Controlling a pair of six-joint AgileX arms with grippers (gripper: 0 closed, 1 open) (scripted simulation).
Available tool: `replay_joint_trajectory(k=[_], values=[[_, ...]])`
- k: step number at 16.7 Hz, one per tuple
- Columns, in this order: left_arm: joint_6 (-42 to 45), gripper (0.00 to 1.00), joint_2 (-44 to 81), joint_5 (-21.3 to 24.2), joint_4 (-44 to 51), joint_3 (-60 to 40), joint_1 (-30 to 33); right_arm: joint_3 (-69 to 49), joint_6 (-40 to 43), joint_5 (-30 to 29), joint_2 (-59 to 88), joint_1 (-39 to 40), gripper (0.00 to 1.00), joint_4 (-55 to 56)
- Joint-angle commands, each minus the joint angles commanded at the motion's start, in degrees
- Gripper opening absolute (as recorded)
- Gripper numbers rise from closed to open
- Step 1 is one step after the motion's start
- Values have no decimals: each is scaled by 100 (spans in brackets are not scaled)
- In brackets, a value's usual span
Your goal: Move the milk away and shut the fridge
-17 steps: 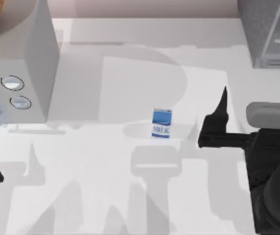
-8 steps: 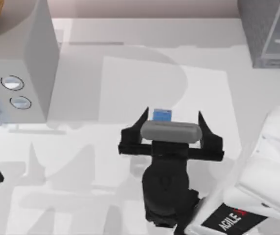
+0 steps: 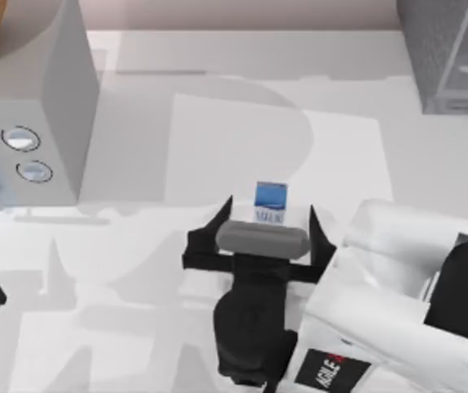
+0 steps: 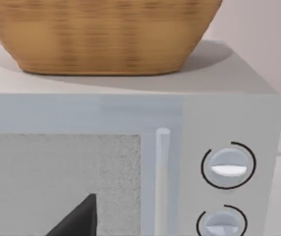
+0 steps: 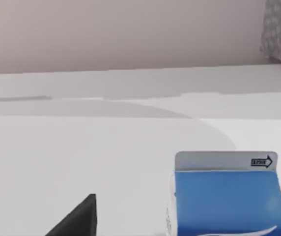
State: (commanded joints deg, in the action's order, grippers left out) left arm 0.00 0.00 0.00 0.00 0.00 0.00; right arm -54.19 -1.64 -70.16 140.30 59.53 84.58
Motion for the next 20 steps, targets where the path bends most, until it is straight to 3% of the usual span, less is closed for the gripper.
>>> replay_joint_trajectory(k=[13, 20], values=[[0, 100, 0, 0, 0, 0, 0, -426, 37, 553, 132, -554, 100, -255], [0, 100, 0, 0, 0, 0, 0, -426, 37, 553, 132, -554, 47, -255]])
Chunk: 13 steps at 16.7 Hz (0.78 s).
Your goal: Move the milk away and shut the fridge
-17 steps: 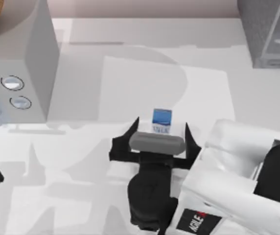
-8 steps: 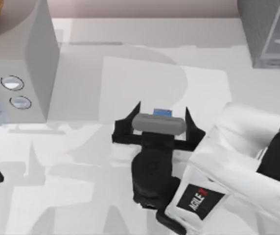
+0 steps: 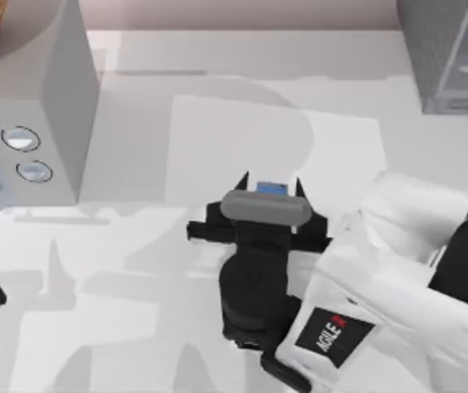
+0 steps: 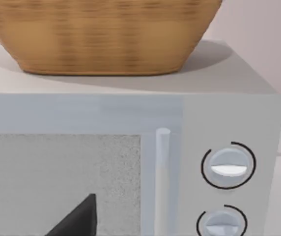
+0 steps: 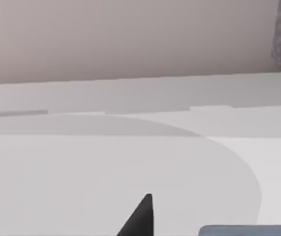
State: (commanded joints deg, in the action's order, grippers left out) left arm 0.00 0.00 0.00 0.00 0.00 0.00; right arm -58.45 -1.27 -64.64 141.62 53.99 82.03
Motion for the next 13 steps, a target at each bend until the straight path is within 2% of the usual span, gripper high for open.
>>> replay_joint_trajectory(k=[6, 13], values=[[0, 100, 0, 0, 0, 0, 0, 0, 0, 0, 0, 0, 2, 0], [0, 100, 0, 0, 0, 0, 0, 0, 0, 0, 0, 0, 0, 0]])
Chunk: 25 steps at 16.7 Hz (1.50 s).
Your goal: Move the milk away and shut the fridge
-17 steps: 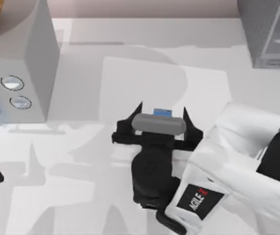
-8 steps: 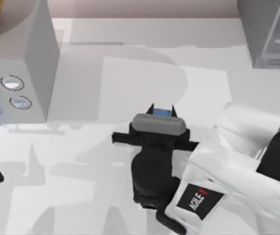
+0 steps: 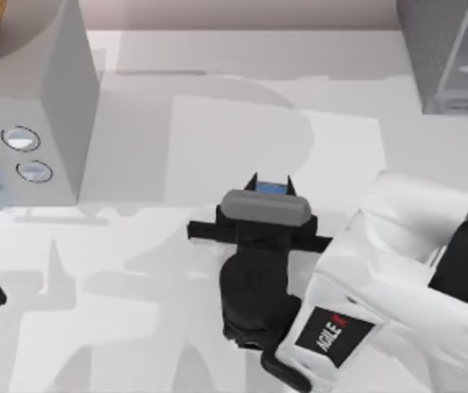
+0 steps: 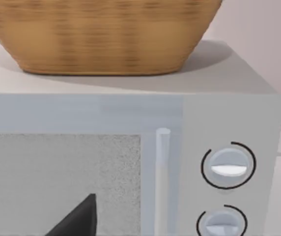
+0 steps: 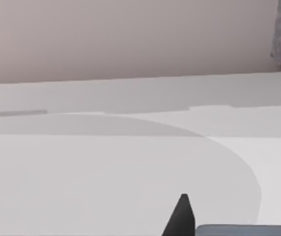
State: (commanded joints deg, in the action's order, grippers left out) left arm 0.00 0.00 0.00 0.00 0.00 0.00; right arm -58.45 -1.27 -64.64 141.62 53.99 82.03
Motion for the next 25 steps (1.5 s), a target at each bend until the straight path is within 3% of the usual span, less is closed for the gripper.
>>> replay_joint_trajectory(k=[16, 20, 25], values=[[0, 100, 0, 0, 0, 0, 0, 259, -23, 202, -806, -158, 0, -521], [0, 100, 0, 0, 0, 0, 0, 857, 20, 1273, -1629, -1056, 0, -735], [0, 100, 0, 0, 0, 0, 0, 1999, 53, 3476, -3232, -2838, 0, -1168]])
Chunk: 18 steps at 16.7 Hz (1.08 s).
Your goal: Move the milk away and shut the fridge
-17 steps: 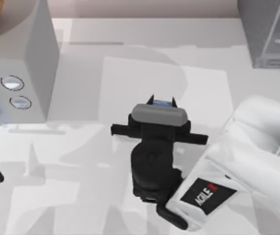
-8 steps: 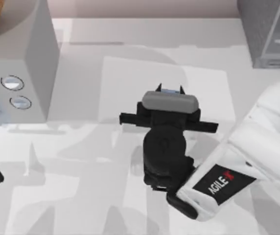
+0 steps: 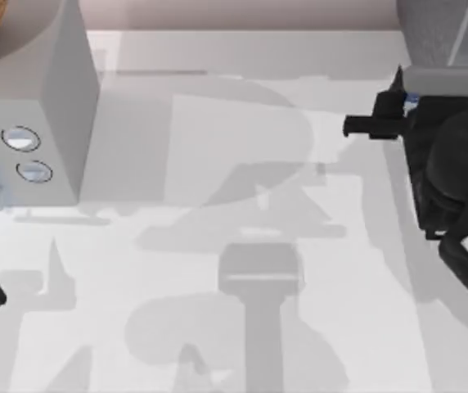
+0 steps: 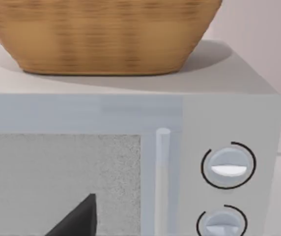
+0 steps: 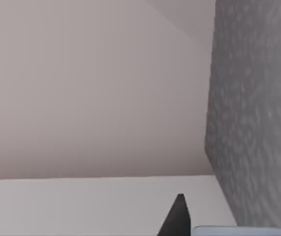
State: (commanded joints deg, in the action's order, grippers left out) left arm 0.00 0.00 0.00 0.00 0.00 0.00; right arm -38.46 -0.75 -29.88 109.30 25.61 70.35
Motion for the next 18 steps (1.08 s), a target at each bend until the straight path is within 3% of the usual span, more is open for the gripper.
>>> replay_joint_trajectory(k=[4, 7, 14, 18], values=[[0, 100, 0, 0, 0, 0, 0, 921, -7, 1722, -1339, -1471, 0, -365], [0, 100, 0, 0, 0, 0, 0, 1426, -14, 2515, -2062, -2231, 0, -573], [0, 100, 0, 0, 0, 0, 0, 1574, -22, 2752, -2275, -2461, 0, -640], [0, 100, 0, 0, 0, 0, 0, 930, 20, 2959, -1639, -2598, 0, -646]])
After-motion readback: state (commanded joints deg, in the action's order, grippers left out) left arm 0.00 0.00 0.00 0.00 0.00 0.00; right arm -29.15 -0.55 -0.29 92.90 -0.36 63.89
